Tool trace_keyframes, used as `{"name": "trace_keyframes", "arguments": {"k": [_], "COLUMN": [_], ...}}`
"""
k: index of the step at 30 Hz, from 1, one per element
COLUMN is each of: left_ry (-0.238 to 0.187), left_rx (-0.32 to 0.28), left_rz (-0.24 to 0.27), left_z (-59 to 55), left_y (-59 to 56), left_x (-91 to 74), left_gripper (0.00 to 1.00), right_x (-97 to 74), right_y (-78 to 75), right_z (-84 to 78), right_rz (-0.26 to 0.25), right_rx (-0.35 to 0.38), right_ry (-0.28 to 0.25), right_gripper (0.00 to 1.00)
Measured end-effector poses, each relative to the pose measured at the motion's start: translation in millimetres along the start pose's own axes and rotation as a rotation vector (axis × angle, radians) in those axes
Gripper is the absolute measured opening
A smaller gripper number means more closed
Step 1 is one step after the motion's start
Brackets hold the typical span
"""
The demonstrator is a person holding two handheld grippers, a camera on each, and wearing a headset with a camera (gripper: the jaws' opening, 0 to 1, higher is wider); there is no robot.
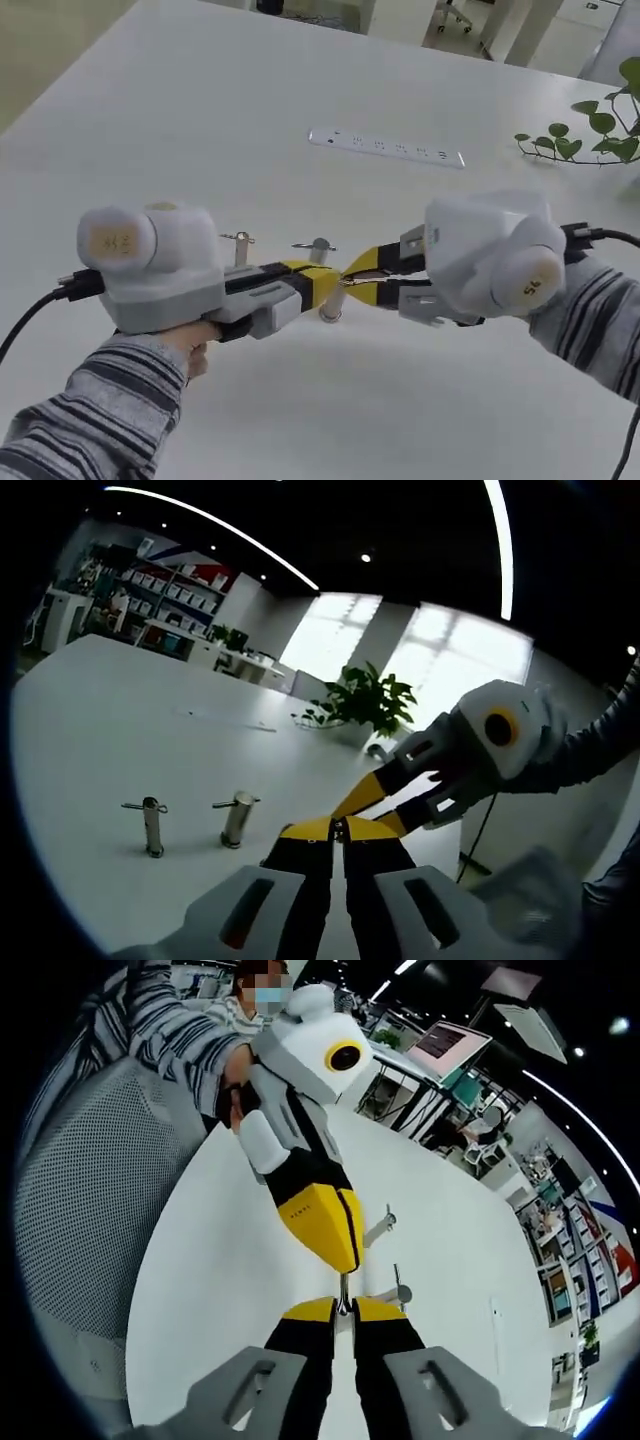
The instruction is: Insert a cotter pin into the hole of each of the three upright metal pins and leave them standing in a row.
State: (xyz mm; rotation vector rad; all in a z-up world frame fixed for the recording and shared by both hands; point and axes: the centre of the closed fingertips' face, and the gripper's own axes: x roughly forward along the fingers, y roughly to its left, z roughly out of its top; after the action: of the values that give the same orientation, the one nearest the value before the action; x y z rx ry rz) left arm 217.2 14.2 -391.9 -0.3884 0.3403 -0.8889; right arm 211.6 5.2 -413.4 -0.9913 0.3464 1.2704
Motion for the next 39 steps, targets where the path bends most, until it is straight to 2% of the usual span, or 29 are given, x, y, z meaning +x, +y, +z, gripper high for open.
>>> {"name": "trace_keyframes", "arguments": {"k": [7, 14, 21, 27, 31, 39], "left_ry": [0.015, 0.048, 0.07, 0.095, 0.091, 0.113], "left_rx": [0.055, 0.103, 0.096, 0.111, 0.114, 0.123], "left_rz": [-0.028, -0.069, -0.083, -0.063, -0.056, -0.043], "left_z": [-0.6, -4.9, -9.0, -13.5, -12.9, -17.6], "left_y": [-5.2, -11.7, -14.3, -11.2, -10.9, -9.5], "left_x": [1.1, 1.0, 1.1, 2.1, 2.7, 3.7], "left_gripper": [0.0, 0.0, 0.0, 0.0, 0.01, 0.04], "right_x": [-3.4, -5.7, -8.6, -10.3, -11.2, -10.6], "right_y": [2.7, 10.6, 16.4, 14.1, 14.1, 12.3], "right_z": [-3.2, -4.0, -5.6, -8.2, -8.7, -12.7], "right_rz": [0.031, 0.073, 0.086, 0.067, 0.057, 0.042], "right_rx": [0.112, 0.154, 0.148, 0.137, 0.114, 0.07], "right_ry": [-0.03, -0.041, -0.029, -0.009, 0.002, 0.034], "right_gripper": [0.0, 0.0, 0.0, 0.0, 0.0, 0.0]}}
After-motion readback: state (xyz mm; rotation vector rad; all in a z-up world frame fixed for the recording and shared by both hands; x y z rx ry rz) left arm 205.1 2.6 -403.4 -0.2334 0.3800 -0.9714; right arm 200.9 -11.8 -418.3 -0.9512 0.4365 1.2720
